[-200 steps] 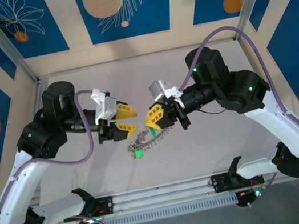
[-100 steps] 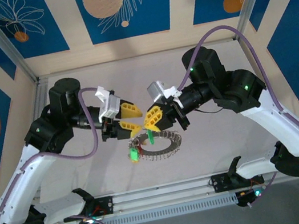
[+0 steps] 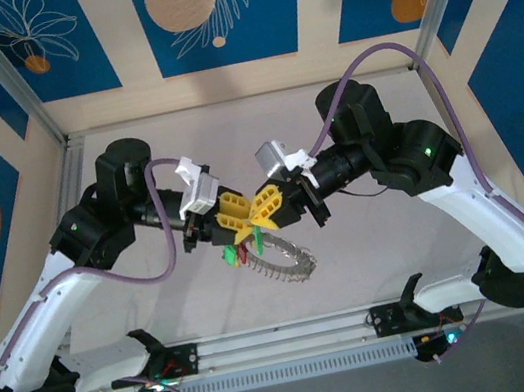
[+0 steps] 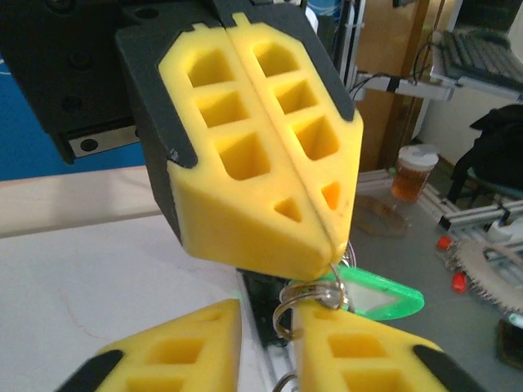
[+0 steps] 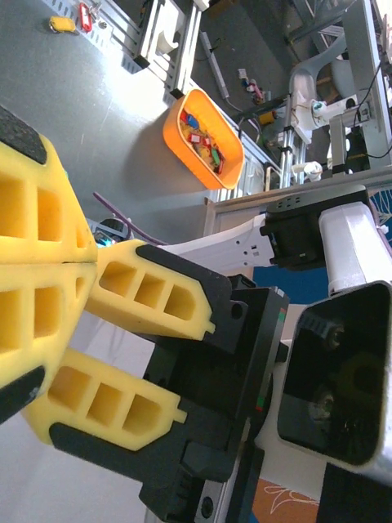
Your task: Put the keys on the keyring
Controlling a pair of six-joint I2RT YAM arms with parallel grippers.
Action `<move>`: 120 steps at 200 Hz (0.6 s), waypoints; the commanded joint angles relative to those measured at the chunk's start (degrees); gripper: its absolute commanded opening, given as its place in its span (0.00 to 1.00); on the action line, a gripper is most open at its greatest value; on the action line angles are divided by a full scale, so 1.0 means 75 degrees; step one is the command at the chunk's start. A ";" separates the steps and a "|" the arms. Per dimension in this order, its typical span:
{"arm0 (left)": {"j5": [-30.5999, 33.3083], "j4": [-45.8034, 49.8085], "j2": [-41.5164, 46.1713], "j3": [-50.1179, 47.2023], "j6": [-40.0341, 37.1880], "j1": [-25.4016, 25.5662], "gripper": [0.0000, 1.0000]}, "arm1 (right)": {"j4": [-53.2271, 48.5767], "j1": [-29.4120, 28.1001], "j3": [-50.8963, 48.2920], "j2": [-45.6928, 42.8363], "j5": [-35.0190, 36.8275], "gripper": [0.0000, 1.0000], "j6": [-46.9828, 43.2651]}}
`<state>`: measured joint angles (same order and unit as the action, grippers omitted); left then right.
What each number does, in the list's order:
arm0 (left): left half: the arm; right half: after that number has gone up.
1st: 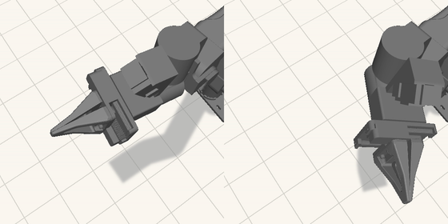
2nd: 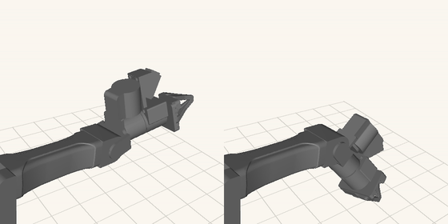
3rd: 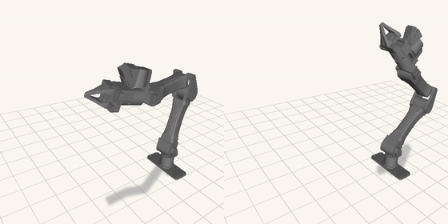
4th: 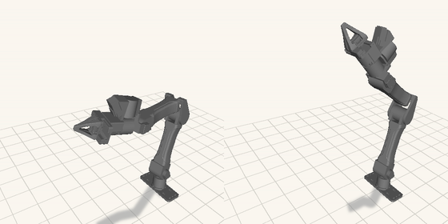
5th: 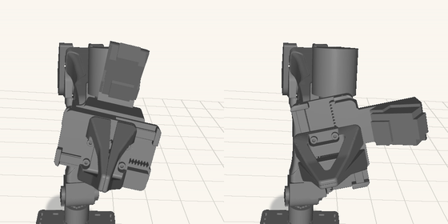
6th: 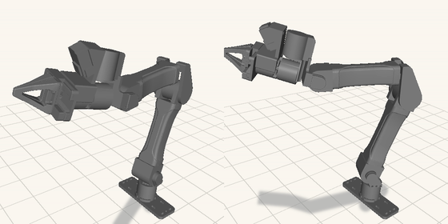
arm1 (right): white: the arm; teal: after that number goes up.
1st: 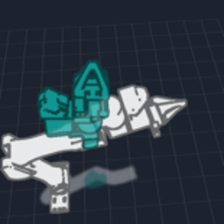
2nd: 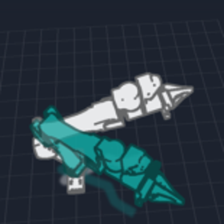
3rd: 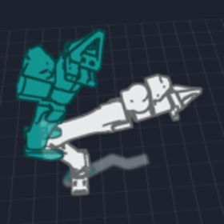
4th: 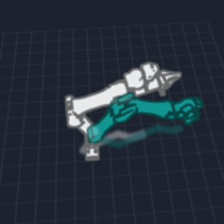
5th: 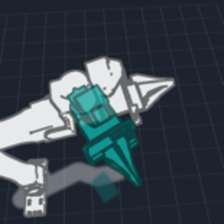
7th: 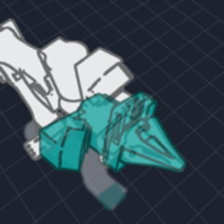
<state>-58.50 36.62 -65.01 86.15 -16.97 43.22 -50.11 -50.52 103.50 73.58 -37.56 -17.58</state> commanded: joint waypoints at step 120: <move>0.1345 -0.0475 0.0438 -0.0358 0.0139 0.0145 0.00 | 0.0265 0.0154 0.0015 -0.0330 -0.0129 0.00 0.0058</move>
<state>-53.47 33.67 -62.30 83.61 -16.60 43.77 -50.15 -49.80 103.48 73.54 -37.50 -17.58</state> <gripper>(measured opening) 0.039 0.062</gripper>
